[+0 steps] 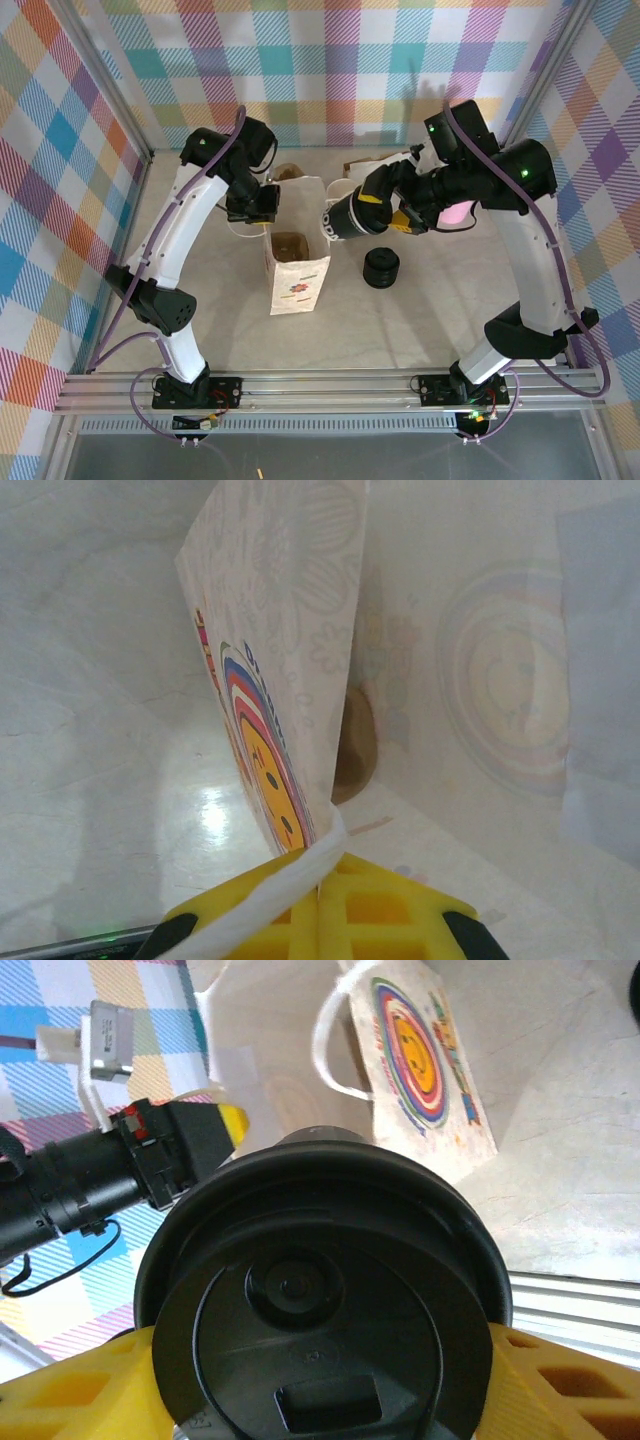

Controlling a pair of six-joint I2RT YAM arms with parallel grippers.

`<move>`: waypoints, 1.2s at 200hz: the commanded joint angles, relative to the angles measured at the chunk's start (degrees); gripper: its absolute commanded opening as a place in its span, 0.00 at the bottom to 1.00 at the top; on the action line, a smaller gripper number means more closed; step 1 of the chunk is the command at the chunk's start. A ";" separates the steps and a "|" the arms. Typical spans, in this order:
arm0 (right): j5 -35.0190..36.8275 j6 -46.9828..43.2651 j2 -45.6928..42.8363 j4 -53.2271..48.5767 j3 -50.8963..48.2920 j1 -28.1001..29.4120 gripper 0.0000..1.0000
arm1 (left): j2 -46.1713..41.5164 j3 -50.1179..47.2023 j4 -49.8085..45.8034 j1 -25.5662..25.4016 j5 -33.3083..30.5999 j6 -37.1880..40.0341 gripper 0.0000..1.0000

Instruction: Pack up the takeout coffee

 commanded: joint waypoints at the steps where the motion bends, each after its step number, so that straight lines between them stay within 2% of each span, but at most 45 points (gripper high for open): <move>1: -1.82 3.36 0.68 2.86 1.43 1.64 0.21 | -1.17 2.58 -9.71 -0.29 3.74 -0.09 0.00; 49: 1.45 5.96 2.53 4.45 2.64 5.21 0.21 | -2.23 2.08 -7.50 -0.58 7.36 -1.16 0.00; 91: 7.39 7.26 4.67 3.68 2.90 6.77 0.20 | -6.63 -6.67 0.84 -0.81 12.98 -4.93 0.00; 158: 11.14 5.08 14.80 -3.62 14.15 10.96 0.19 | -13.89 -18.09 8.72 -2.21 10.72 -8.28 0.00; 210: 14.45 3.04 17.00 -5.46 14.17 15.42 0.17 | -22.13 -32.37 20.24 -2.44 10.95 -14.05 0.00; 240: 16.43 1.07 18.86 -6.89 14.26 17.90 0.18 | -23.74 -34.94 24.22 -2.44 10.16 -14.73 0.22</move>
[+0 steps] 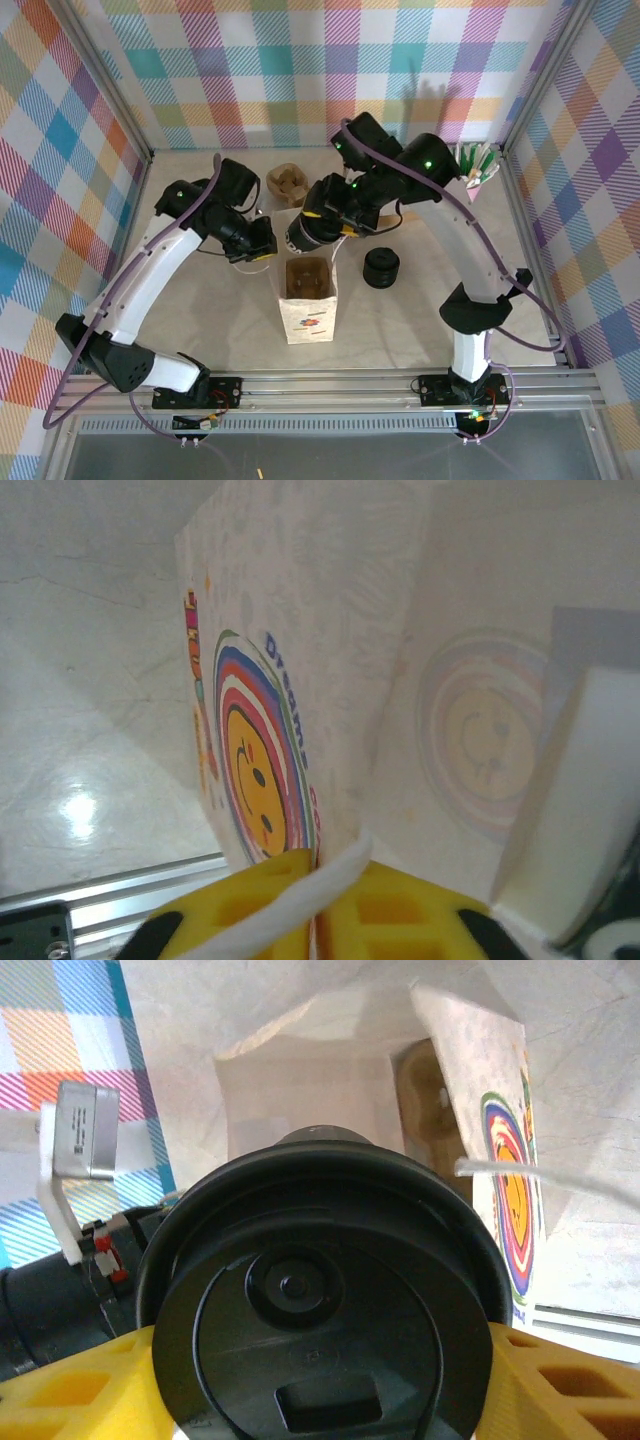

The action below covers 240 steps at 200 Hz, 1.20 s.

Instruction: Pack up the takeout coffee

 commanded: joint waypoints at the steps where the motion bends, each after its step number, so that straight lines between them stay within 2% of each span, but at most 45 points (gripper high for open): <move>1: 2.80 -1.71 1.70 -4.89 1.39 1.79 0.18 | -1.10 -1.38 5.62 -0.63 -0.32 -1.77 0.23; 16: 4.25 -2.69 2.07 -5.68 1.31 2.49 0.18 | -1.10 -1.27 6.46 -0.62 -0.83 -1.83 0.27; 42: 5.73 -3.97 2.68 -6.71 1.33 3.19 0.18 | -1.32 -1.60 7.46 -0.72 -0.81 -2.63 0.26; 98: 6.58 -3.68 4.86 -6.28 1.68 4.24 0.18 | -4.53 -4.26 8.17 -1.26 -2.58 -5.34 0.06; 131: 7.10 -3.35 6.36 -7.31 1.66 4.77 0.18 | -5.63 -5.67 8.49 -2.55 -3.43 -6.56 0.01; 148: 8.11 -4.34 7.06 -7.86 1.27 4.95 0.18 | -6.19 -7.01 9.31 -2.82 -3.27 -7.06 0.03; 169: 9.03 -5.90 8.20 -7.75 1.29 4.95 0.18 | -6.30 -7.25 9.70 -3.08 -3.49 -7.23 0.17; 180: 9.36 -6.39 8.71 -8.18 1.43 4.95 0.18 | -6.53 -7.15 9.91 -3.22 -4.00 -7.23 0.21; 223: 12.18 -9.21 8.93 -9.96 -0.46 5.02 0.18 | -9.01 -9.83 11.13 -3.59 -5.49 -7.01 0.22; 240: 12.90 -10.65 9.36 -10.05 -1.11 5.04 0.18 | -9.64 -10.85 11.73 -3.79 -5.94 -7.06 0.19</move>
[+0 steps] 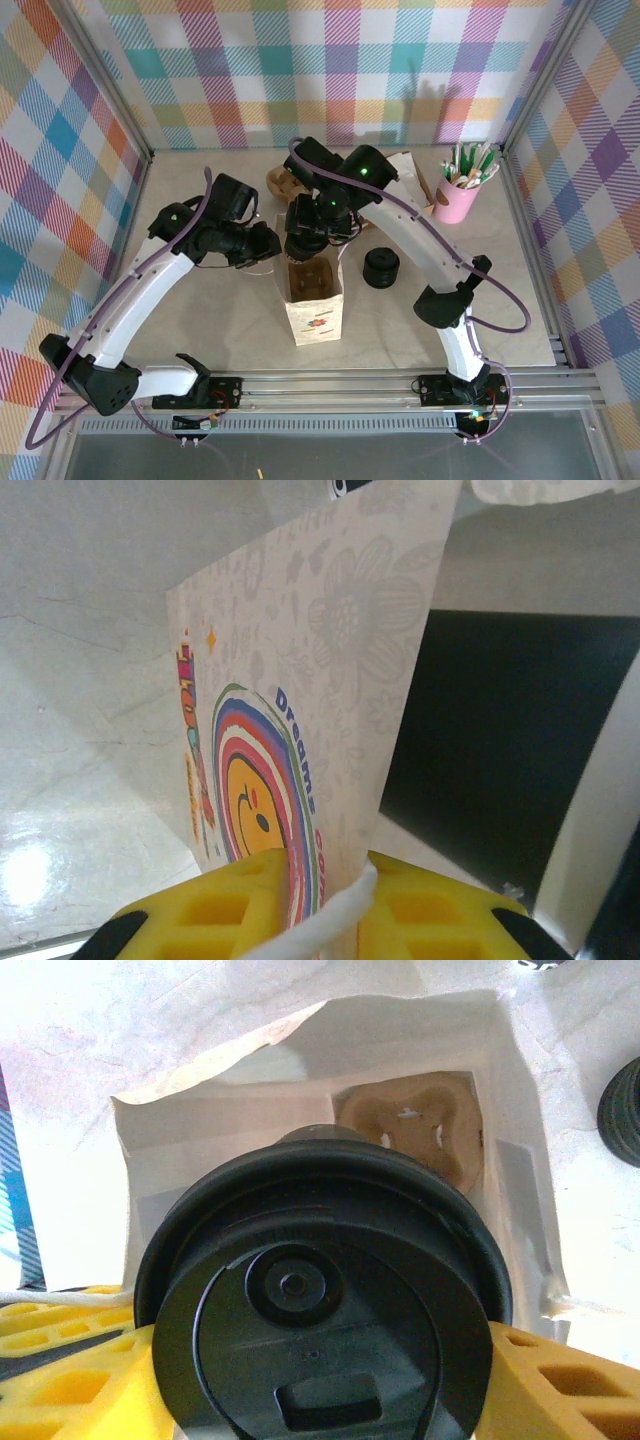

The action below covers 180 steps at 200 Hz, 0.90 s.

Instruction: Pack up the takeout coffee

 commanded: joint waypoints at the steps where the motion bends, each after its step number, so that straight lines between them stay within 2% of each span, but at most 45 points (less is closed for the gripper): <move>1: 2.34 -3.11 0.36 -10.08 -1.03 0.50 0.18 | -1.90 -1.75 1.14 -0.88 -1.41 -0.22 0.19; 53: 4.97 -1.78 0.10 -10.14 -4.46 2.21 0.17 | -1.79 -1.51 1.83 -3.25 -5.28 -0.17 0.09; 92: 4.81 1.16 -0.83 -10.08 -6.53 3.57 0.13 | -2.02 -1.20 1.23 -6.92 -9.55 -5.14 0.00; 135: 5.79 1.32 -1.48 -10.12 -8.92 3.63 0.12 | -2.20 -1.17 1.70 -11.41 -12.53 -10.88 0.00; 180: 6.95 -2.57 -0.01 -9.72 -11.00 3.66 0.11 | -4.13 -2.47 1.74 -12.07 -13.94 -11.58 0.00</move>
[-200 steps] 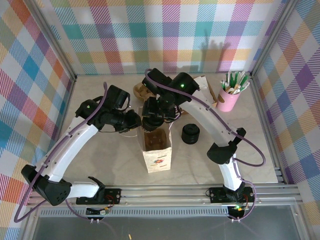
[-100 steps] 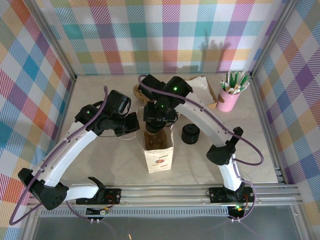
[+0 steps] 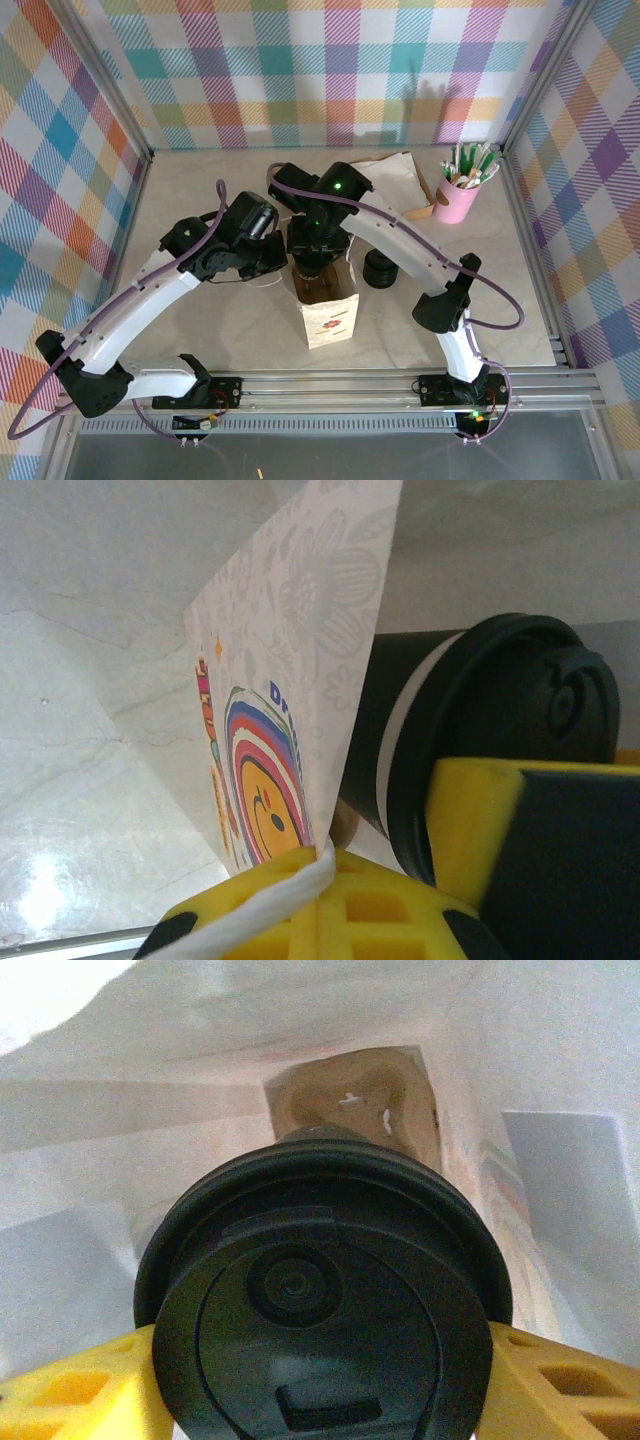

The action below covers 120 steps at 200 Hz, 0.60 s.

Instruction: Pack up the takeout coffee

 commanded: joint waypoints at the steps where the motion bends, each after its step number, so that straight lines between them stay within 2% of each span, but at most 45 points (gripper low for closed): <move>1: 1.36 -2.12 0.15 -9.70 -1.46 0.40 0.11 | -2.78 -1.28 0.25 -0.63 -1.68 -1.67 0.00; 73: 1.51 -8.51 -0.94 -1.32 -7.09 0.82 0.07 | -6.09 -6.18 4.83 -0.65 -0.95 -1.41 0.00; 120: 2.67 -10.62 0.62 0.34 -7.30 1.84 0.05 | -6.20 -6.26 5.29 -1.78 -2.12 -1.62 0.00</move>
